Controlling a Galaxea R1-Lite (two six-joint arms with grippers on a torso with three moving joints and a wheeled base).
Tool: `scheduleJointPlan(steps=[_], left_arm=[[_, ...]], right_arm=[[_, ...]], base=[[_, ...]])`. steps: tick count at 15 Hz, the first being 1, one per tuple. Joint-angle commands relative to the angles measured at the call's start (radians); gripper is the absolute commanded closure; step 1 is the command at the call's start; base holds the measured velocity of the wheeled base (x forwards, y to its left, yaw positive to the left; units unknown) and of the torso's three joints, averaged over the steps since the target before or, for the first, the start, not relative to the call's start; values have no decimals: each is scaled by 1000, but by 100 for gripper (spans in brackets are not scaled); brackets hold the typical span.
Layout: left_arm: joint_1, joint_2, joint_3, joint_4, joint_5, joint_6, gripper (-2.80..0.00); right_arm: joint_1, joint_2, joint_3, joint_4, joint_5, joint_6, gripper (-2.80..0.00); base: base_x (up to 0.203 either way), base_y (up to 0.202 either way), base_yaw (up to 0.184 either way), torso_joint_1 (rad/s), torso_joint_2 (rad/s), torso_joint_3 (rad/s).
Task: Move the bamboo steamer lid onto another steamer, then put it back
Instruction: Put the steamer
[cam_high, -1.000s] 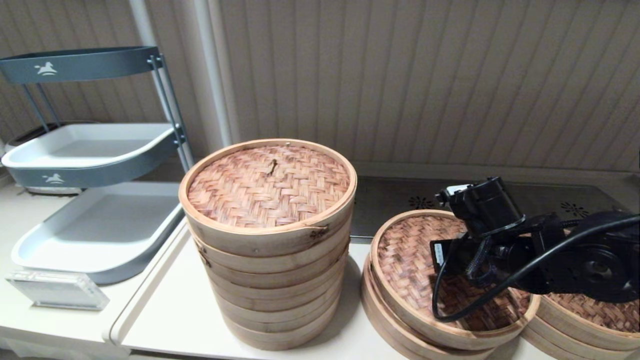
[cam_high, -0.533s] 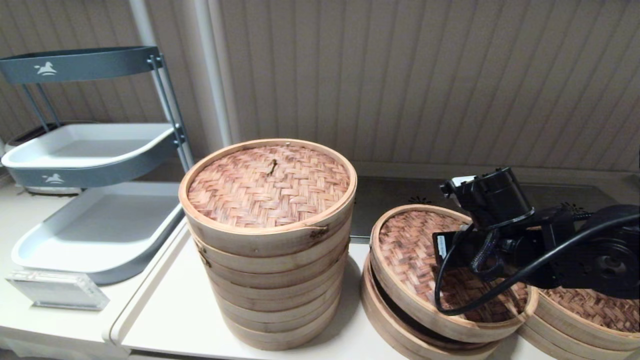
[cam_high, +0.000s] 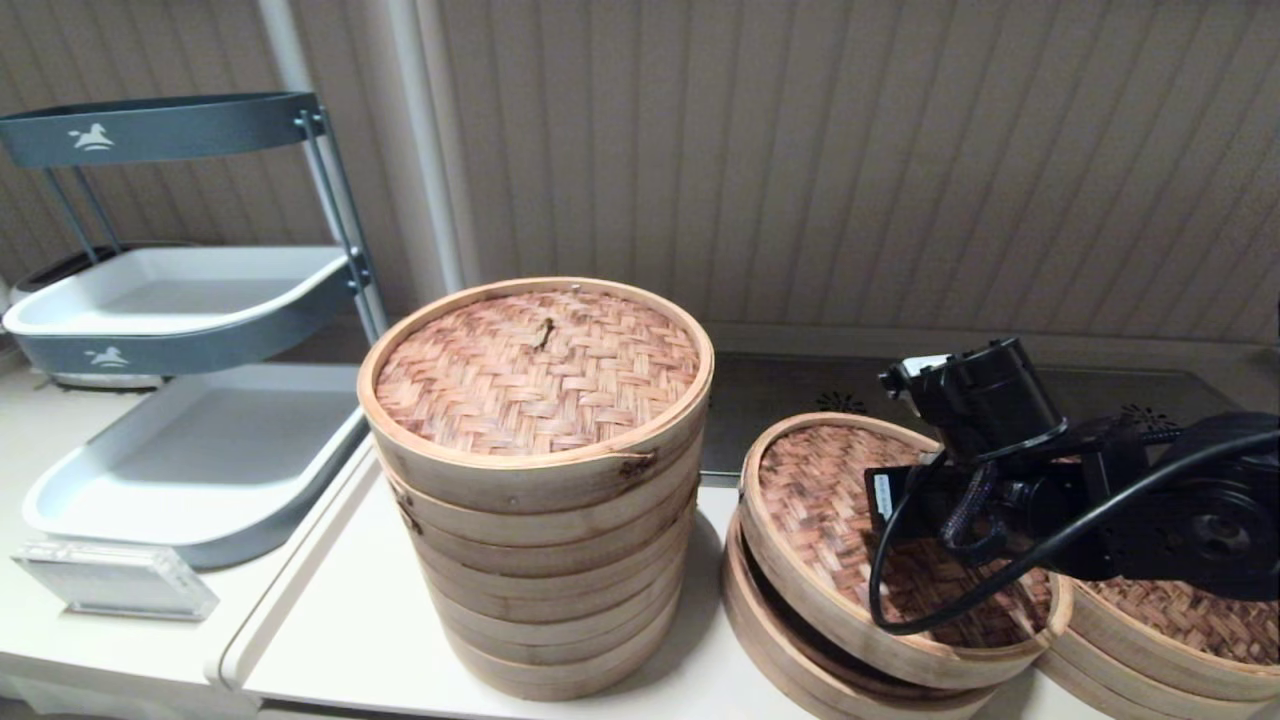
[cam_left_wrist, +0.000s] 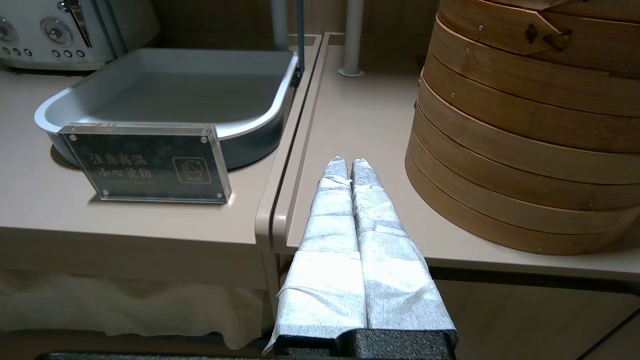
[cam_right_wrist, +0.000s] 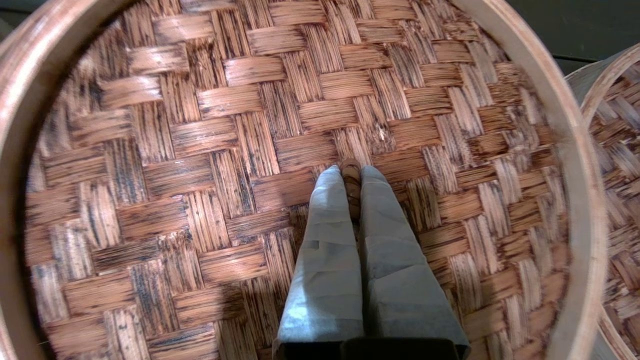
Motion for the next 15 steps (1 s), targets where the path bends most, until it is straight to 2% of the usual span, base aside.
scheduleJointPlan(steps=[1, 7, 15], left_arm=[[0, -2, 25, 0, 0, 0, 0], [0, -2, 25, 0, 0, 0, 0], [0, -2, 25, 0, -1, 0, 0]], right_arm=[[4, 24, 1, -4, -2, 2, 0], [30, 29, -5, -1, -4, 10, 0], [16, 64, 1, -5, -22, 11, 0]], base=[[0, 0, 0, 0, 0, 0], [0, 0, 0, 0, 0, 0], [0, 0, 0, 0, 0, 0]])
